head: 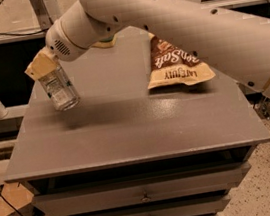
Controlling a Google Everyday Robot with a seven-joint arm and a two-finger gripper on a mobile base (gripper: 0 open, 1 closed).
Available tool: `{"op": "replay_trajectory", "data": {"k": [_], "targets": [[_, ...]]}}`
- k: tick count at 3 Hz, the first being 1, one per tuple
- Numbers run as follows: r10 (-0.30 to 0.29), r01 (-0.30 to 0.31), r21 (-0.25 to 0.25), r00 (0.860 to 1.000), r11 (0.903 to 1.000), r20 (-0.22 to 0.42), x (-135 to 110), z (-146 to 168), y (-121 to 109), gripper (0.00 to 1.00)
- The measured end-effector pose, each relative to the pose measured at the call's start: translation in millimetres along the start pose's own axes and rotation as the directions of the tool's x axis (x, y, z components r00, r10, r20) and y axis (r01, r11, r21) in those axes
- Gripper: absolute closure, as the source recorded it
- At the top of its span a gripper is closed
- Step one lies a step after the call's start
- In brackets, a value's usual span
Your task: Place 7up can upright
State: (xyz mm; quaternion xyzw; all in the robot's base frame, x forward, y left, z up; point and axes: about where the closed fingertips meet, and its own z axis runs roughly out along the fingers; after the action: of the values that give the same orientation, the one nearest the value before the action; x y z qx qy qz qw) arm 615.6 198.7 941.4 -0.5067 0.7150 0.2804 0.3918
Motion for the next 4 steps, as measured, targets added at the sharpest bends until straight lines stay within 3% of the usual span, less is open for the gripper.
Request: {"op": "replay_trajectory", "data": {"k": [1, 2, 3, 4], "targets": [[-0.089, 0.089, 0.018, 0.996, 0.9959, 0.012, -1, -1, 3, 1.00], [-0.281, 0.277, 0.072, 0.958, 0.9581, 0.052, -5, -8, 12, 1.00], [-0.421, 0.413, 0.112, 0.905, 0.9040, 0.063, -7, -15, 19, 1.00], [-0.489, 0.476, 0.146, 0.869, 0.8675, 0.074, -9, -22, 21, 1.00]]}}
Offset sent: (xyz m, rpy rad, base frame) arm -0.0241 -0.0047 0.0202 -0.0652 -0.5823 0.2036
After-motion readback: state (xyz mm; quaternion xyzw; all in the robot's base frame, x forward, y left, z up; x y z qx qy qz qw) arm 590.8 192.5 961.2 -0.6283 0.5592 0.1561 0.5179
